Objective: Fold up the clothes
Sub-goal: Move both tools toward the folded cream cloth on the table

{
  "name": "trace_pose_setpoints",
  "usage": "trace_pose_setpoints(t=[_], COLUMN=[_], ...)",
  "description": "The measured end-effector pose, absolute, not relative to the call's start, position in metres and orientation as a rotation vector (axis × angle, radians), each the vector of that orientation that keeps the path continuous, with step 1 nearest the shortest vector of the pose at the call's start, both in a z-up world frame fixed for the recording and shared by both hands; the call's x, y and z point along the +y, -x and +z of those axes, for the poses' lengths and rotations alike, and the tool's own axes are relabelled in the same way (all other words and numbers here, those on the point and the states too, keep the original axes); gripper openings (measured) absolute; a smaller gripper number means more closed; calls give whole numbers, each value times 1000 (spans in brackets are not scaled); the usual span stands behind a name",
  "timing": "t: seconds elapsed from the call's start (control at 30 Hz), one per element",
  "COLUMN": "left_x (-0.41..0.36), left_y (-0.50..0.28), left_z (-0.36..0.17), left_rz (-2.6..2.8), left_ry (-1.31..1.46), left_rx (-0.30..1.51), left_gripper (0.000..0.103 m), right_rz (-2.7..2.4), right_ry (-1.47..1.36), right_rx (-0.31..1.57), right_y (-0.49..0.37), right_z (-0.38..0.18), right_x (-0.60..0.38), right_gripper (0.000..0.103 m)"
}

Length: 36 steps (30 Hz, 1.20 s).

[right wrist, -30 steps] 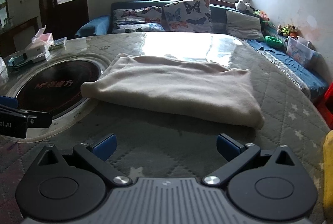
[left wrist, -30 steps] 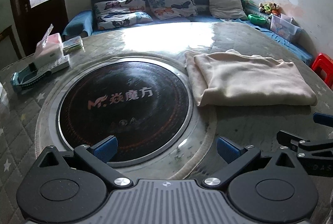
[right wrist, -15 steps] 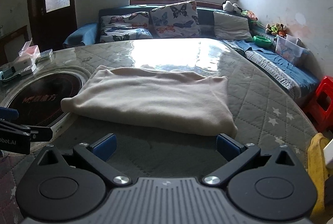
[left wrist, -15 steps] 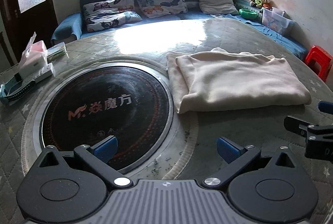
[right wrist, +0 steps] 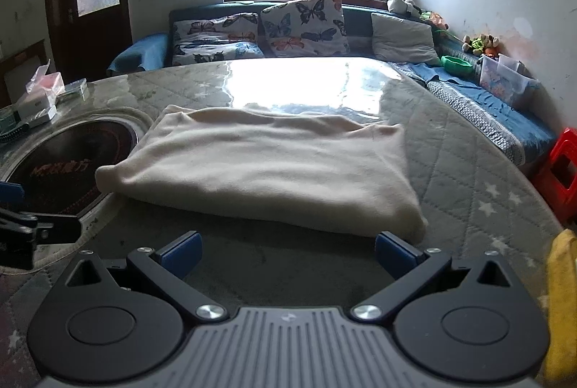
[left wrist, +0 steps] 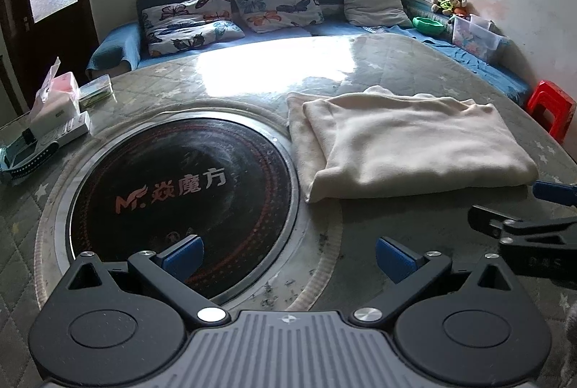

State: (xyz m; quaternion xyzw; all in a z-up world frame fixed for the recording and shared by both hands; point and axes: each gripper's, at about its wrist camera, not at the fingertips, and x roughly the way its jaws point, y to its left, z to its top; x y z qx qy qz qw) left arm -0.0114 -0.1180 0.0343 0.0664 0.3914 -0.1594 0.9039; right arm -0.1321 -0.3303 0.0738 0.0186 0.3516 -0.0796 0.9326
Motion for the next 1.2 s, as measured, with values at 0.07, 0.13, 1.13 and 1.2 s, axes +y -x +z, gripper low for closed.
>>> trace_pose_setpoints(t=[0.07,0.13,1.13,1.2], left_x=[-115,-112,-107,-105], left_y=[11,11,11,14], left_z=[34,35,27,28], left_rz=[-324,-319,-325,-325], left_ry=[-135,-132,-133,-138], left_rx=[810,808,817,815], left_gripper=[103,103,103,103], right_rz=[-160,-159,-142,-142], right_ry=[-45,-48,-58,-55], right_rx=[722,726,722,724], right_y=[126,122,101,100], right_z=[69,65,48,48], right_x=[-329,-327,-328,-328], right_gripper=[103,103,103,103])
